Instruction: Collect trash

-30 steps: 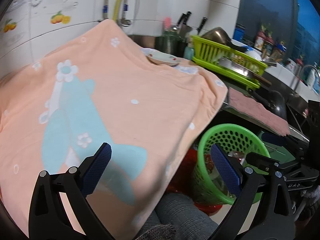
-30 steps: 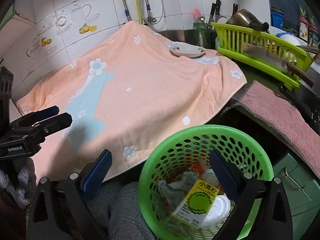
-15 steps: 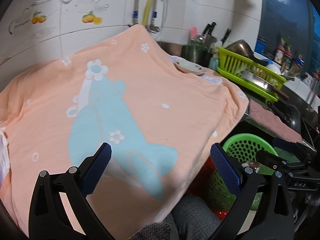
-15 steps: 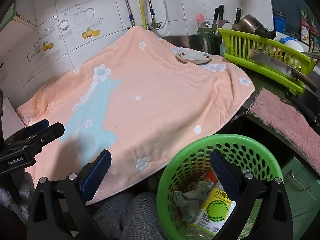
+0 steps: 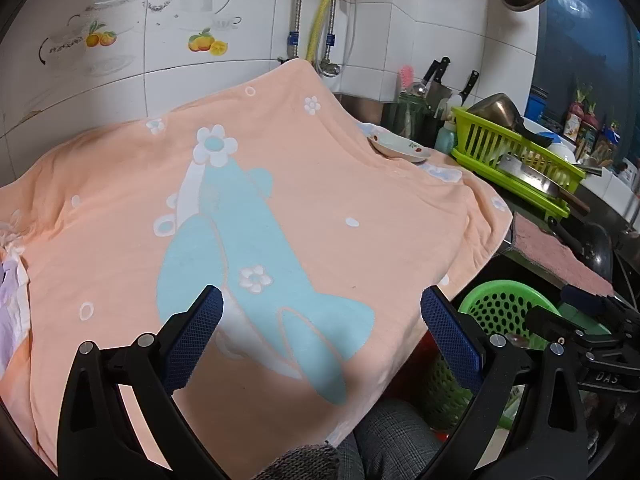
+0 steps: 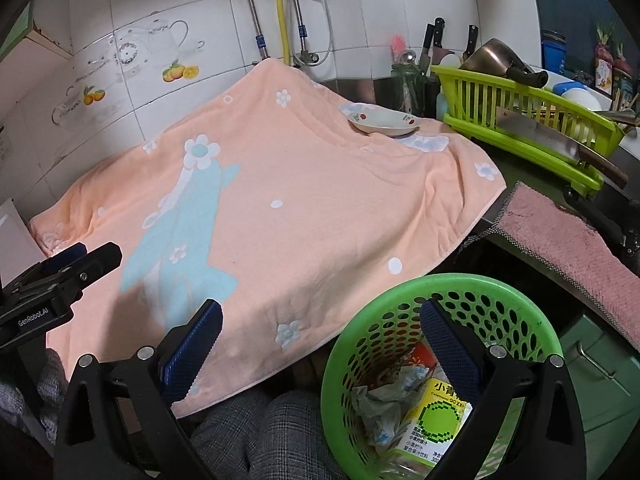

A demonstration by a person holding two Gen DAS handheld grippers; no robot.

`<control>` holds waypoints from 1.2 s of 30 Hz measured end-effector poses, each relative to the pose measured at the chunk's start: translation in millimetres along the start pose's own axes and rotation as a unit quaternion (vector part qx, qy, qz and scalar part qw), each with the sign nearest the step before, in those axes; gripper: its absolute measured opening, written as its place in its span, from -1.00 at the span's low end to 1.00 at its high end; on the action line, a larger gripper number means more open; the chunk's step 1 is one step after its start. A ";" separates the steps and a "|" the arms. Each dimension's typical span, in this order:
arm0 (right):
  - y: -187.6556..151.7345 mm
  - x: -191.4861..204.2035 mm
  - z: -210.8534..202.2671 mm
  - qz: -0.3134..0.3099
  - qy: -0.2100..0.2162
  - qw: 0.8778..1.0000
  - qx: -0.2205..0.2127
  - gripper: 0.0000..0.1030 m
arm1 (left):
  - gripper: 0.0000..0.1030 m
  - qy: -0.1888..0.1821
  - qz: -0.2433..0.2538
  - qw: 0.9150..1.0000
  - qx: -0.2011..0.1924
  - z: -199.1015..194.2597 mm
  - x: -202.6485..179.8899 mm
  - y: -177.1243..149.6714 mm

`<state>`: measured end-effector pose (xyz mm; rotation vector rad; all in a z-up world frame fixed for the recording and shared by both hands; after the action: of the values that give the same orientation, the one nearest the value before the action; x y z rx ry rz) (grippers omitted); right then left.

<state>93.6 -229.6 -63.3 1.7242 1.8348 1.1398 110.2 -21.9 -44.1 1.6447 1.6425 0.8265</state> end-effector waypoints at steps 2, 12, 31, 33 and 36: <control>-0.2 -1.4 -0.2 -0.001 -0.003 1.000 -0.001 0.86 | 0.90 0.002 0.001 1.000 -0.001 -0.1 0.2 0.2; 2.9 -6.5 -3.8 0.002 -0.013 1.000 -0.008 0.86 | 0.90 0.004 0.005 1.000 -0.004 -0.4 -0.9 0.7; 10.8 -6.3 -13.6 -0.012 -0.030 0.999 -0.028 0.86 | 0.90 0.010 -0.001 1.000 -0.010 -4.1 4.3 2.9; 11.7 -5.2 -14.5 -0.017 -0.034 0.999 -0.032 0.86 | 0.90 0.011 -0.001 1.000 -0.010 -4.6 4.9 2.9; 13.6 -4.3 -14.9 -0.023 -0.037 0.998 -0.034 0.86 | 0.90 0.011 -0.004 1.000 -0.012 -5.3 5.4 4.4</control>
<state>92.2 -239.2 -45.1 1.6559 1.7608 1.0924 108.5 -16.3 -37.6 1.6176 1.6476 0.8598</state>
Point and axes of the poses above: each gripper's, at about its wrist camera, not at the fingertips, and z roughly the way its jaws point, x to its left, y to its top, the point moved 6 cm from there along z, roughly the way its jaws point, and after that the axes turned 7 degrees about y, right-handed, at the moved point
